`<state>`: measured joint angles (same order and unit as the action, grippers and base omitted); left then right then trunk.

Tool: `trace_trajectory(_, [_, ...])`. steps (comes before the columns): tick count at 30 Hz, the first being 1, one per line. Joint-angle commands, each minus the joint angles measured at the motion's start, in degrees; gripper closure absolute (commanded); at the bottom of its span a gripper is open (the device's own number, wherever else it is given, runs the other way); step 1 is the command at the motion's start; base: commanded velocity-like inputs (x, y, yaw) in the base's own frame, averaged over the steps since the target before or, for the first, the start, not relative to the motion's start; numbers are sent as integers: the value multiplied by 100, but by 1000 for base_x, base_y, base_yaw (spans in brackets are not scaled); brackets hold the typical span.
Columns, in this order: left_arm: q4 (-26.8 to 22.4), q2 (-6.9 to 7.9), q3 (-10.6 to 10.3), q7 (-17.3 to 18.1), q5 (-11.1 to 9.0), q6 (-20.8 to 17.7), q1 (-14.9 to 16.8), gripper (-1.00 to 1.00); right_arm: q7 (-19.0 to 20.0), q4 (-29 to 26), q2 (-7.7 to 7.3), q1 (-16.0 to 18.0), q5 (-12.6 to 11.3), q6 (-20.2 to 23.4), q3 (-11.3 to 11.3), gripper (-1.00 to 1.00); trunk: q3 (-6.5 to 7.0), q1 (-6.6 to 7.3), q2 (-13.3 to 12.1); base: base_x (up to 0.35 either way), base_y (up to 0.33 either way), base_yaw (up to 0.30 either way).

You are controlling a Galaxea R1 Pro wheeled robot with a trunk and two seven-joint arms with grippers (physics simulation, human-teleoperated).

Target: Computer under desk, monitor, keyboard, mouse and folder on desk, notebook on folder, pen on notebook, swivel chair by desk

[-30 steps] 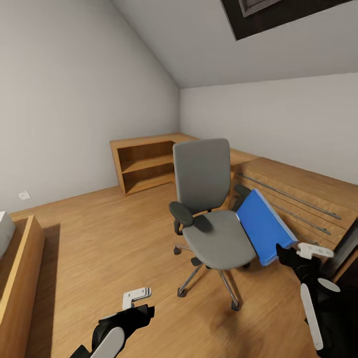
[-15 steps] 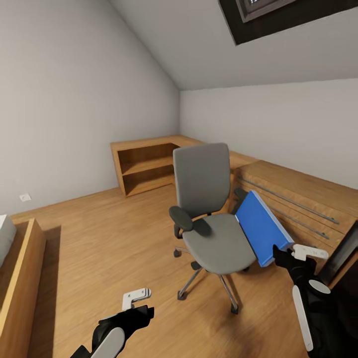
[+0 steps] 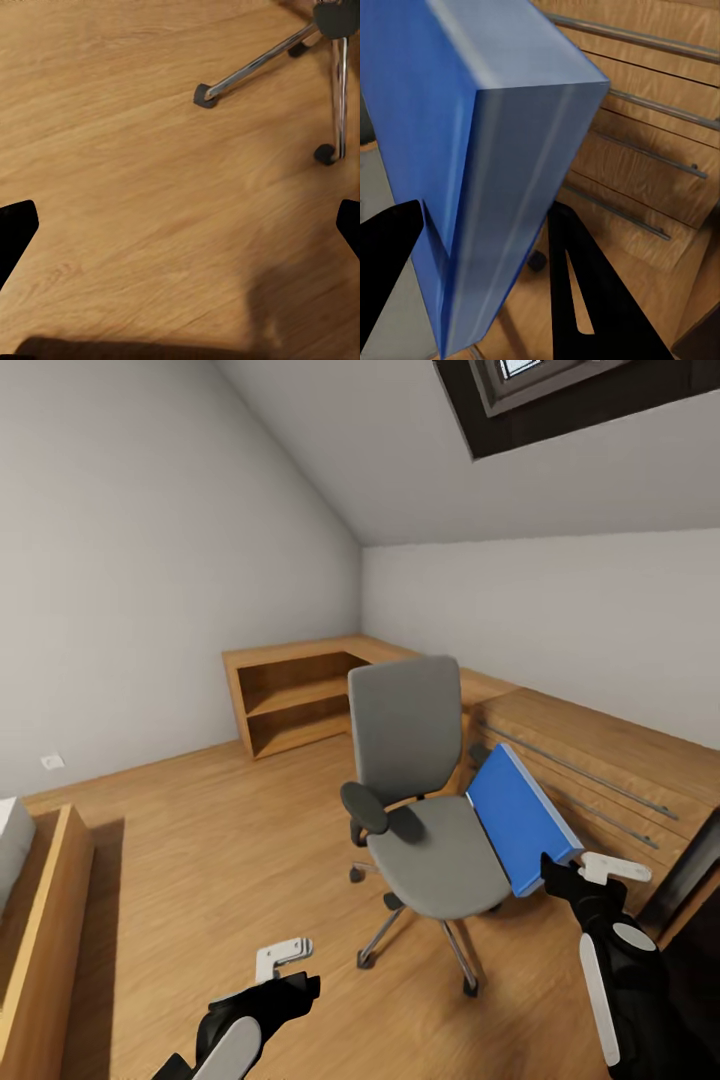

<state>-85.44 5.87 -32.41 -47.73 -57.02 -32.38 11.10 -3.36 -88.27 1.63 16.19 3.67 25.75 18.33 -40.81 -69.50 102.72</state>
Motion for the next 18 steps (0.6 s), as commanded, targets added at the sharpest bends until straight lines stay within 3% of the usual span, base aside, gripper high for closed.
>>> trace_trajectory(1, [-8, 2, -4, -51, -29, 0, 6, -100, -3, -14, 18, 0, 31, 28, 4, 100, 13, 23, -39, -63, 0, 0])
trace_trajectory(18, [-3, 10, 9, -52, -37, 3, 6, -100, -16, -60, 33, 1, 6, 29, 8, 100, 318, 396, -720, -303, 0, 0])
